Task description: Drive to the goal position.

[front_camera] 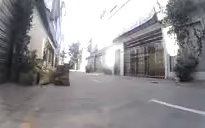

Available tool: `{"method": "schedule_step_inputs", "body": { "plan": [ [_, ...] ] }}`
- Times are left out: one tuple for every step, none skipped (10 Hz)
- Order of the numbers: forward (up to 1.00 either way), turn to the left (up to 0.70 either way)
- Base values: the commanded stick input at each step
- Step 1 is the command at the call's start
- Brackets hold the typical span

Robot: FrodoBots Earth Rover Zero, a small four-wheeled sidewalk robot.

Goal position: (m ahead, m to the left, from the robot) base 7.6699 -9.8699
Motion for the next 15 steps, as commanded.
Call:
{"method": "schedule_step_inputs", "body": {
  "plan": [
    [0.70, -0.12],
    [0.70, -0.27],
    [0.70, -0.27],
    [0.70, -0.27],
    [0.70, -0.27],
    [0.70, -0.27],
    [0.70, -0.27],
    [0.70, -0.25],
    [0.70, -0.10],
    [0.70, 0.00],
    [0.70, 0.00],
    [0.70, 0.00],
    [0.70, 0.00],
    [0.70, 0.00],
    [0.70, 0.23]
  ]
}}
